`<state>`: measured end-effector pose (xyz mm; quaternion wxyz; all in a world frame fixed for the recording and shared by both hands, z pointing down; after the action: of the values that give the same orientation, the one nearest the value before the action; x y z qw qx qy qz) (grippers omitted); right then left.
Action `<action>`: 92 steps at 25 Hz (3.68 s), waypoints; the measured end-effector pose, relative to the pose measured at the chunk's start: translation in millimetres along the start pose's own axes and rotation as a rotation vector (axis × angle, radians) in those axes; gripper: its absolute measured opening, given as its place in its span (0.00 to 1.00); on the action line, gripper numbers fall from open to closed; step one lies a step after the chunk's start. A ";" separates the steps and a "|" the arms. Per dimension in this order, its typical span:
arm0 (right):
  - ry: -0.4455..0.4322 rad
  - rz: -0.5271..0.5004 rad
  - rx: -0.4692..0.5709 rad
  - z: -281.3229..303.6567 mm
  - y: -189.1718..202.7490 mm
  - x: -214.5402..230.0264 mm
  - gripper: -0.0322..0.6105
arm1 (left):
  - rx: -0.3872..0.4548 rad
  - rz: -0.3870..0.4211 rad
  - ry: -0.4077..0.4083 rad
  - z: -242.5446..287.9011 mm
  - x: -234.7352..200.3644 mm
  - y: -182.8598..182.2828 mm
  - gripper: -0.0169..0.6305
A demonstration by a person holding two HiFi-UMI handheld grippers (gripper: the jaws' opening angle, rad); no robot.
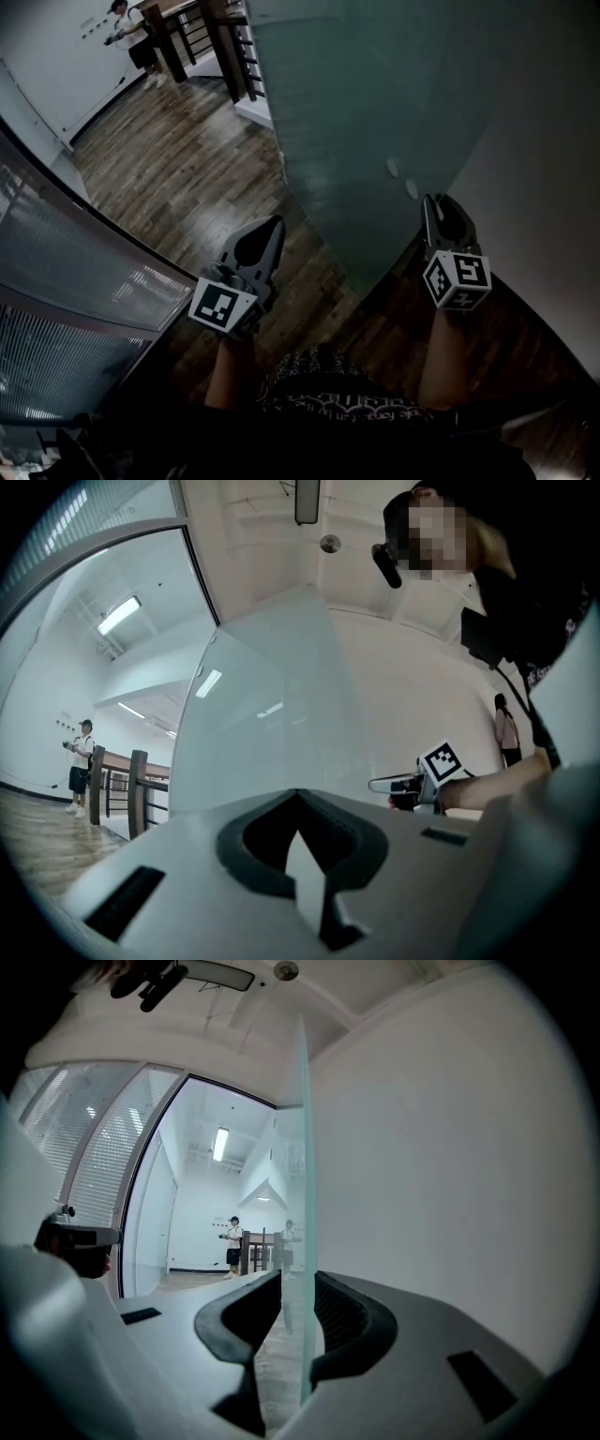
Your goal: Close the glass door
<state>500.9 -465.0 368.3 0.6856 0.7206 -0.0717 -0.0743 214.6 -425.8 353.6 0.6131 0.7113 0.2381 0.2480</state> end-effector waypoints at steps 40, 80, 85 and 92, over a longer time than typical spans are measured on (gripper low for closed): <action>-0.253 0.004 0.009 -28.3 -17.6 -153.2 0.19 | -0.016 0.013 -0.374 -232.3 -3.9 -38.5 0.03; -0.694 -0.038 0.046 -5.7 -23.3 -369.3 0.21 | -0.009 0.062 -0.579 -321.5 -79.2 -52.7 0.03; -0.719 -0.033 0.033 -0.3 -20.7 -395.2 0.21 | -0.003 0.072 -0.607 -337.2 -92.7 -55.6 0.03; -0.724 -0.054 0.045 7.0 -21.2 -433.2 0.22 | -0.016 0.064 -0.633 -363.2 -109.9 -51.1 0.03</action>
<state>75.6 -381.8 350.5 0.5974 0.6642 -0.2923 -0.3412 -105.3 -215.6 341.8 0.6542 0.7554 0.0112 0.0355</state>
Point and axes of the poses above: the fingertips, and each gripper's own axes: z forward along the fingers, x to its right, y out of its underside, the point moved 2 cm from there along -z, backward along the fingers, and after that the axes turned 2 degrees about x, right-handed, at the moved point
